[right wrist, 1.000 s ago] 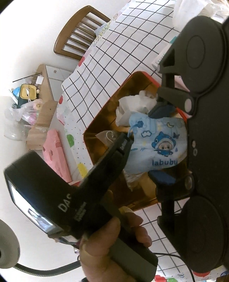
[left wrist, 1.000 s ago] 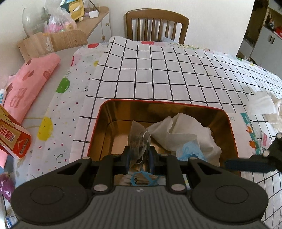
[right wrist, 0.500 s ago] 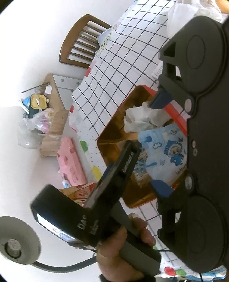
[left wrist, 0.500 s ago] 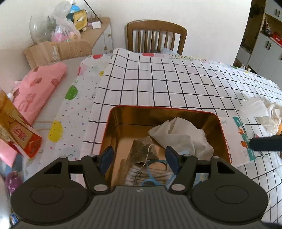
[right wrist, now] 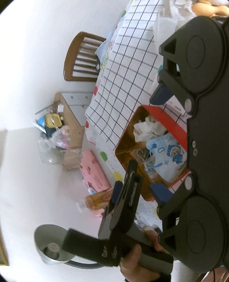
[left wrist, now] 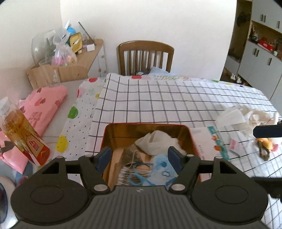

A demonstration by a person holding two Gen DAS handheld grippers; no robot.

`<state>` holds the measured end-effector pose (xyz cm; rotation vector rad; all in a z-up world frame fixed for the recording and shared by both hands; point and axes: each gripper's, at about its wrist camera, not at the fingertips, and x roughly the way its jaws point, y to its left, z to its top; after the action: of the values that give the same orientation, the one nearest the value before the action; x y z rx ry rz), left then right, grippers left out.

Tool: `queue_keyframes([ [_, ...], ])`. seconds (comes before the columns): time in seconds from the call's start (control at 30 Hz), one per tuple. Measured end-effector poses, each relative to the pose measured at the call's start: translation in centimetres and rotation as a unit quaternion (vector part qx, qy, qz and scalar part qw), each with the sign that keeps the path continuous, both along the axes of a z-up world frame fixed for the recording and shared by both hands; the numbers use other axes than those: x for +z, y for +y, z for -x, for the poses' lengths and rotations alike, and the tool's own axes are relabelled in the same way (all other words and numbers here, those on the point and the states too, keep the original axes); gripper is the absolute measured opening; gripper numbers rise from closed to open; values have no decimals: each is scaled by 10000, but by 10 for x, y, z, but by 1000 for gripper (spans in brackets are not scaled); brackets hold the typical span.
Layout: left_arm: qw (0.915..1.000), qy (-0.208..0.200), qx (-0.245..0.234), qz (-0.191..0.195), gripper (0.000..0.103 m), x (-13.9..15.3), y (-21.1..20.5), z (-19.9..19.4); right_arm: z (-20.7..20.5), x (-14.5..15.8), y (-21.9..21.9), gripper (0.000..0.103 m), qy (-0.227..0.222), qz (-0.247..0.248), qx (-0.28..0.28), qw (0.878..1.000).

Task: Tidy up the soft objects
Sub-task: 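Open both tools to drop the tea bag and mask into the tin, then withdraw both tools from the tin toward the remaining items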

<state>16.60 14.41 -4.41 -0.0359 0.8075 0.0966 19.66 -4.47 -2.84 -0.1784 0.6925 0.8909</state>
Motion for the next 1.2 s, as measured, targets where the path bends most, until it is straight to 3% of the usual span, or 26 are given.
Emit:
queue_keyframes([
  [0.07, 10000, -66, -62, -26, 70, 6, -6, 5, 3, 3, -9, 97, -12, -67, -124, 9999],
  [0.17, 9998, -157, -140, -24, 79, 14, -14, 13, 10, 8, -23, 100, -20, -172, -339, 9993],
  [0.57, 9967, -528, -607, 131, 87, 31, -57, 38, 34, 12, -92, 103, -41, -586, -1268, 9902],
  [0.7, 9950, -557, -786, 260, 101, 30, -79, 39, 46, 5, -119, 103, -60, -614, -1586, 9854],
  [1.03, 9907, -377, -1050, 781, 101, 14, -124, 20, 60, -17, -178, 103, -75, -330, -2293, 9728],
  [1.2, 9888, -369, -1214, 789, 101, 2, -149, 10, 54, -29, -201, 103, -80, -156, -2531, 9673],
])
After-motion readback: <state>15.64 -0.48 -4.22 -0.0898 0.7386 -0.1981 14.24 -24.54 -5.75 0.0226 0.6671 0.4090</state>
